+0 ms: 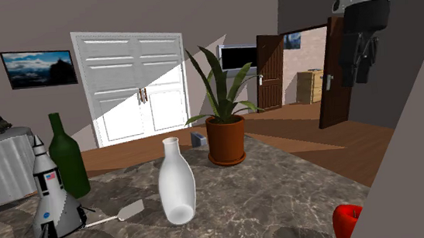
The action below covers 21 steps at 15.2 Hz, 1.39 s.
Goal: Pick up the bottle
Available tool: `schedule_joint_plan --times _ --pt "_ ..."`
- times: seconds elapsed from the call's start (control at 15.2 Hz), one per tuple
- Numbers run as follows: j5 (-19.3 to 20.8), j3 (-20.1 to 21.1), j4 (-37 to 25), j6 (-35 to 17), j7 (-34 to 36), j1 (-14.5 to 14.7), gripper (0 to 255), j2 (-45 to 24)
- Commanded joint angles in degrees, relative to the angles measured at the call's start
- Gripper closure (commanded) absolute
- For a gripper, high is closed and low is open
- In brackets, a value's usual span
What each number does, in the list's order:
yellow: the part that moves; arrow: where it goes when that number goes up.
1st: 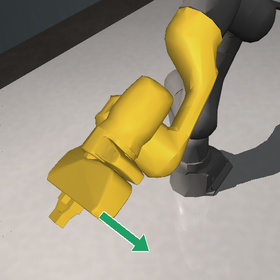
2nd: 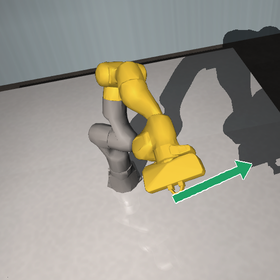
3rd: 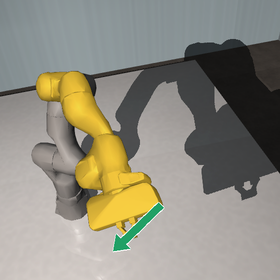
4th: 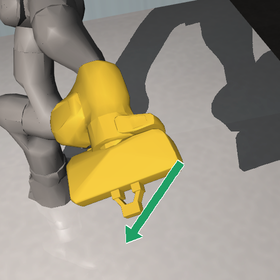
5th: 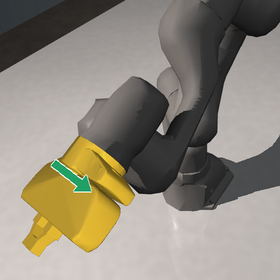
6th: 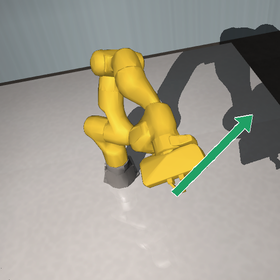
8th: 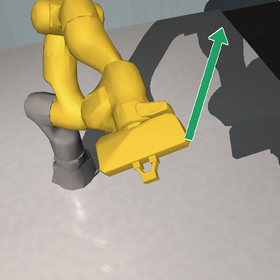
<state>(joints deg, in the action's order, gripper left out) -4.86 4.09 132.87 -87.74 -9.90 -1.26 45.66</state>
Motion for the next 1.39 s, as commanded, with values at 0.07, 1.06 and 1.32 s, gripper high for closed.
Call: schedule_joint_plan --times 0.07,1.06,1.32 --pt "-0.6 1.1 -0.3 -1.1 0.9 0.3 0 -1.3" --pt "-3.2 16.4 -12.1 -15.5 15.1 3.0 0 -25.6" --pt "-0.9 20.1 -17.8 -17.9 19.6 3.4 0 -33.7"
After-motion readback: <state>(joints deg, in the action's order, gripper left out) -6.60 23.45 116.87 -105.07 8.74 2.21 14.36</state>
